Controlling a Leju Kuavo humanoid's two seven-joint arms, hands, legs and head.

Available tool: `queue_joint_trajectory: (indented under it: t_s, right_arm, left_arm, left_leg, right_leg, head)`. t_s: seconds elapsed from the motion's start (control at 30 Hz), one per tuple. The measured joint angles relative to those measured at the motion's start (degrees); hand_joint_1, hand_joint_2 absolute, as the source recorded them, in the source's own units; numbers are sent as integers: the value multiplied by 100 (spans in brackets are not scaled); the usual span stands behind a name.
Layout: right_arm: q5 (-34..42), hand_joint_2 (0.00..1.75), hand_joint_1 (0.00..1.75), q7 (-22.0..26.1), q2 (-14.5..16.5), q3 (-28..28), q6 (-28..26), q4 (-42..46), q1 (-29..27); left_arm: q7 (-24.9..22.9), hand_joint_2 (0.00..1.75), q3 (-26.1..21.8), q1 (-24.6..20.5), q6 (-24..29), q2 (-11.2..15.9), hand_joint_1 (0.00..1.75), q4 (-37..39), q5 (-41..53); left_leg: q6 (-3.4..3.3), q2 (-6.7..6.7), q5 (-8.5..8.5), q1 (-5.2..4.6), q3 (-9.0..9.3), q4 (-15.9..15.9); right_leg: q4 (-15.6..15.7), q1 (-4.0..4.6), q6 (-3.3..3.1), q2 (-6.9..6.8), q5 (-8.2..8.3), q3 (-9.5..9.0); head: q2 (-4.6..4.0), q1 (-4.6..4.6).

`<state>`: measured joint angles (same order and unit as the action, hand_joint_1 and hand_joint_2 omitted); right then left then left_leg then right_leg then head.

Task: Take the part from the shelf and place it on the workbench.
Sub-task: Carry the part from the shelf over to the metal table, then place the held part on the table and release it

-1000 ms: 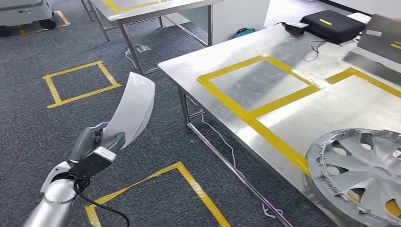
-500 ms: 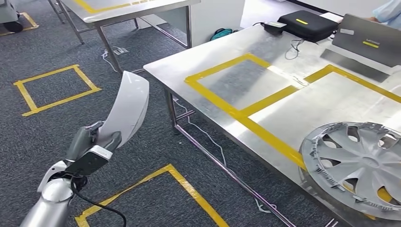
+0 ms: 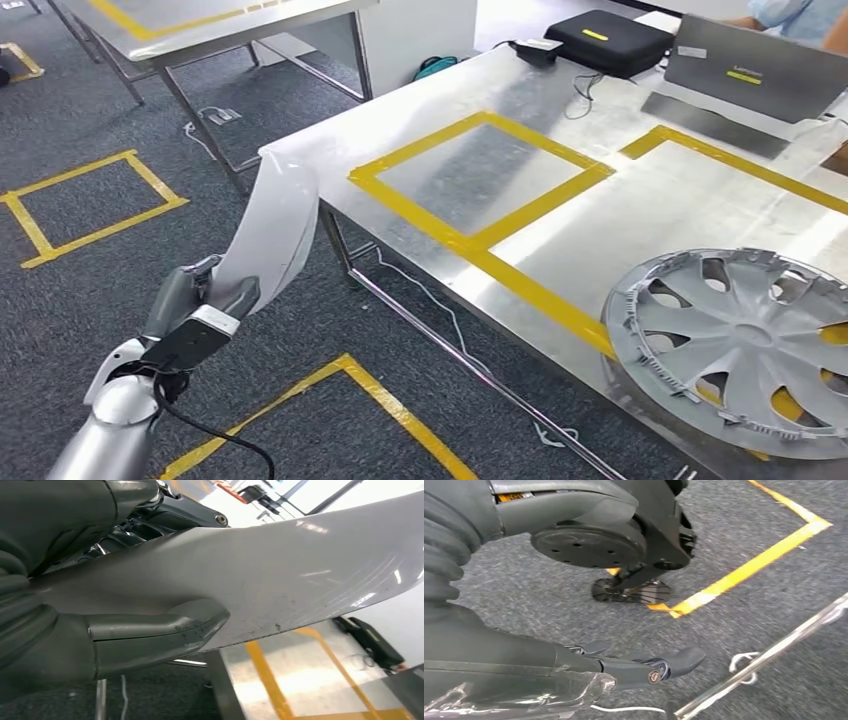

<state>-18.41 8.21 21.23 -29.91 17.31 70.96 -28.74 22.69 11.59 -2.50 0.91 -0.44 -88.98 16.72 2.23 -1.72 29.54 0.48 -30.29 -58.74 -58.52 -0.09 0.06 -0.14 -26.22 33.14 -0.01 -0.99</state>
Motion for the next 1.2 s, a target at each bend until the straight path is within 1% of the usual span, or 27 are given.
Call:
queue_joint_trajectory:
  t_s: [0.03,0.1,0.13,0.17,0.2,0.27,0.3,0.37,0.43,0.47,0.53,0.57,0.63,0.67,0.7,0.73,0.8,0.83,0.87,0.93,0.97,1.03,1.07,1.1,1.13,1.17,1.2]
  right_arm:
    - [7,175,0,-9,-1,7,2,8,-4]
    - [22,175,0,-29,-1,24,4,11,-4]
    - [29,175,0,-39,-1,36,4,11,-8]
    - [34,175,0,-46,-1,46,4,11,-16]
    - [39,175,0,-56,-1,55,4,11,-26]
    - [49,175,0,-76,-1,71,4,13,-43]
    - [55,175,0,-87,-1,77,3,19,-48]
    - [73,175,0,-103,-1,89,2,44,-62]
    - [94,175,0,-117,-1,107,-1,75,-94]
    - [104,175,0,-122,-1,116,-2,87,-110]
    - [120,175,0,-129,-1,128,-2,104,-121]
    - [126,175,0,-128,-1,134,-2,108,-121]
    - [130,175,0,-133,-1,146,-1,108,-134]
    - [132,175,0,-136,-1,152,-1,108,-146]
    - [134,175,0,-140,-1,156,0,108,-155]
    - [137,175,0,-143,-1,159,0,108,-161]
    - [143,175,0,-149,-1,162,0,107,-169]
    - [145,175,0,-158,-1,165,1,107,-171]
    - [143,175,0,-166,-1,171,4,109,-191]
    - [132,175,0,-180,-1,203,12,126,-262]
    - [124,175,0,-180,1,227,17,135,-313]
    - [117,175,0,-181,8,279,27,143,-390]
    - [115,175,0,-184,11,302,30,143,-415]
    - [115,175,0,-185,12,322,32,143,-432]
    - [117,175,0,-189,12,337,33,143,-440]
    - [120,175,0,-196,12,346,34,143,-443]
    - [123,175,0,-203,11,351,39,143,-442]
  left_arm:
    - [4,175,-10,-4,8,2,175,1,-15]
    - [6,175,-34,1,22,5,175,14,-55]
    - [5,175,-56,10,27,8,175,26,-75]
    - [5,175,-79,17,28,11,175,39,-92]
    - [4,175,-104,20,29,14,175,48,-104]
    - [4,175,-139,18,30,18,175,58,-117]
    - [4,175,-149,14,30,19,175,62,-121]
    - [3,175,-156,12,29,17,175,75,-126]
    - [2,175,-162,10,31,15,175,81,-130]
    - [2,175,-169,8,34,13,175,81,-133]
    - [2,175,-185,7,40,10,175,82,-148]
    - [2,175,-192,8,42,10,175,83,-158]
    - [2,175,-201,16,42,9,175,89,-175]
    - [2,175,-207,20,42,8,175,92,-179]
    - [2,175,-216,21,42,6,175,95,-181]
    - [2,175,-226,21,42,4,175,96,-183]
    - [2,175,-244,20,43,-2,175,103,-191]
    - [3,175,-251,18,45,-4,175,109,-197]
    - [5,175,-256,15,48,-5,175,115,-205]
    - [13,175,-264,4,52,-6,175,120,-218]
    - [19,175,-268,-4,57,-7,175,121,-224]
    - [57,175,-275,-22,81,-13,175,122,-232]
    - [83,175,-282,-22,97,-16,175,124,-233]
    - [104,175,-292,-20,114,-19,175,126,-234]
    - [116,175,-302,-14,128,-20,175,128,-234]
    - [124,175,-311,-10,138,-20,175,132,-234]
    - [143,175,-318,-9,146,-19,175,134,-234]
  left_leg:
    - [22,50,126,7,-146,-293]
    - [52,116,400,9,-649,-1122]
    - [62,124,428,12,-866,-1410]
    - [67,127,336,13,-998,-1507]
    - [68,132,119,15,-1002,-1357]
    - [80,192,-425,32,-768,-629]
    - [72,241,-559,41,-622,-262]
    - [18,310,-558,49,-470,95]
    - [-78,288,-477,49,-419,146]
    - [-122,276,-452,52,-379,157]
    - [-191,249,-392,49,-276,167]
    - [-216,233,-346,40,-229,169]
    - [-240,197,-235,20,-115,169]
    - [-245,182,-169,11,-36,169]
    - [-245,170,-98,4,59,170]
    - [-241,157,-21,-1,166,172]
    - [-214,133,142,-12,363,171]
    - [-184,126,220,-18,441,181]
    - [-144,122,269,-16,513,189]
    - [-55,122,271,1,594,167]
    - [-22,126,212,12,561,42]
    - [28,139,146,15,231,-497]
    - [47,146,220,16,-26,-844]
    - [65,149,392,17,-282,-1141]
    - [77,150,581,21,-493,-1332]
    - [90,151,680,29,-635,-1391]
    - [106,152,621,42,-696,-1298]
  right_leg:
    - [19,-16,-32,24,-18,-50]
    - [23,-23,-75,78,-78,-117]
    - [23,-26,-79,119,-112,-153]
    - [23,-31,-73,163,-150,-197]
    - [23,-40,-58,211,-191,-254]
    - [22,-51,-3,295,-291,-359]
    - [14,-46,35,333,-350,-383]
    - [25,-29,111,384,-418,-409]
    - [63,-28,169,387,-442,-482]
    - [2,-28,195,332,-456,-486]
    - [-467,-27,230,176,-547,-220]
    - [-874,-24,241,106,-637,34]
    - [-1567,-23,248,68,-913,576]
    - [-1678,-23,243,66,-1012,751]
    - [-1597,-23,232,65,-1012,832]
    - [-1343,-23,214,61,-877,828]
    - [-667,-12,161,-1,-242,720]
    - [-431,5,135,-32,30,650]
    - [-294,25,106,-49,220,599]
    - [-229,54,52,-23,258,482]
    - [-199,48,25,-4,265,432]
    - [-150,17,-32,41,251,344]
    - [-133,3,-58,74,226,319]
    - [-123,-10,-78,116,195,300]
    - [-120,-23,-83,161,164,278]
    - [-120,-38,-76,208,131,248]
    - [-120,-58,-57,253,101,210]
  head:
    - [0,16]
    - [1,34]
    - [1,38]
    - [1,38]
    - [1,40]
    - [1,44]
    - [1,55]
    - [1,59]
    - [1,38]
    - [1,27]
    - [1,0]
    - [1,-13]
    - [1,-18]
    - [1,-20]
    - [1,-20]
    - [1,-21]
    - [1,-22]
    - [1,-22]
    - [1,-15]
    - [1,-7]
    - [1,-2]
    - [2,20]
    - [1,34]
    - [1,50]
    - [1,52]
    - [1,56]
    - [1,57]
